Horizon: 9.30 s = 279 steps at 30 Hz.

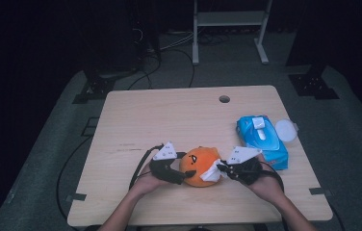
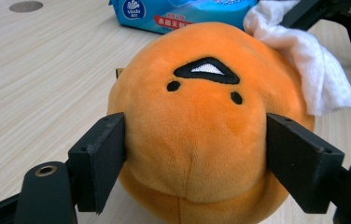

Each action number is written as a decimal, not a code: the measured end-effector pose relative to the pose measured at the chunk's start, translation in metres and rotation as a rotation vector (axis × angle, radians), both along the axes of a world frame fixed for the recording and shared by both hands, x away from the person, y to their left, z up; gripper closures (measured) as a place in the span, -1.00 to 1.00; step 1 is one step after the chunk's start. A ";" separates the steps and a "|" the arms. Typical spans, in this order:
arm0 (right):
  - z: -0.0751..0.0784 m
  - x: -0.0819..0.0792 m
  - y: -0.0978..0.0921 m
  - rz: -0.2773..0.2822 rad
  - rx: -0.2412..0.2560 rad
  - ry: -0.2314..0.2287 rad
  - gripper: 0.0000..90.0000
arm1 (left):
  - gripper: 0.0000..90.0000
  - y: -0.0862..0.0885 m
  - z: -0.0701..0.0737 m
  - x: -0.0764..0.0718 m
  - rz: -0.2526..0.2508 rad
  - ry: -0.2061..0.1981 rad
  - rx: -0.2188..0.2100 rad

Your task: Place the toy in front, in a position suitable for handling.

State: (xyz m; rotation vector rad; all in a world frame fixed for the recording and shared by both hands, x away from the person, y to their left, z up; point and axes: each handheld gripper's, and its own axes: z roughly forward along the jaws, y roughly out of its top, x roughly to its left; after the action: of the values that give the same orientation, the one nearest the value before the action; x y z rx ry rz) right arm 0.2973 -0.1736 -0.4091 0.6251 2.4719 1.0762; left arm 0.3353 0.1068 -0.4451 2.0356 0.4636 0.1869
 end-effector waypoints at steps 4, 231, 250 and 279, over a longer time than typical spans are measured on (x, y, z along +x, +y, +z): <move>0.001 0.010 -0.017 -0.073 0.014 0.005 0.84 | -0.47 0.002 0.000 -0.001 -0.020 -0.015 0.010; -0.013 0.006 -0.033 0.008 0.134 0.113 0.81 | -0.40 -0.004 0.000 0.003 0.008 0.088 -0.061; -0.008 0.000 -0.022 0.073 0.142 0.096 0.82 | -0.88 -0.021 0.005 -0.002 -0.064 0.122 -0.043; 0.012 -0.005 0.001 0.102 0.144 0.004 0.82 | -0.29 -0.031 0.012 -0.023 -0.110 -0.094 0.013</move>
State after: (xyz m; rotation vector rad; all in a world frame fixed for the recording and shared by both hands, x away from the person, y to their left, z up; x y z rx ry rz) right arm 0.2927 -0.1727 -0.3971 0.5477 2.4692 1.3021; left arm 0.3128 0.0754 -0.4333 2.0487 0.2911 0.2182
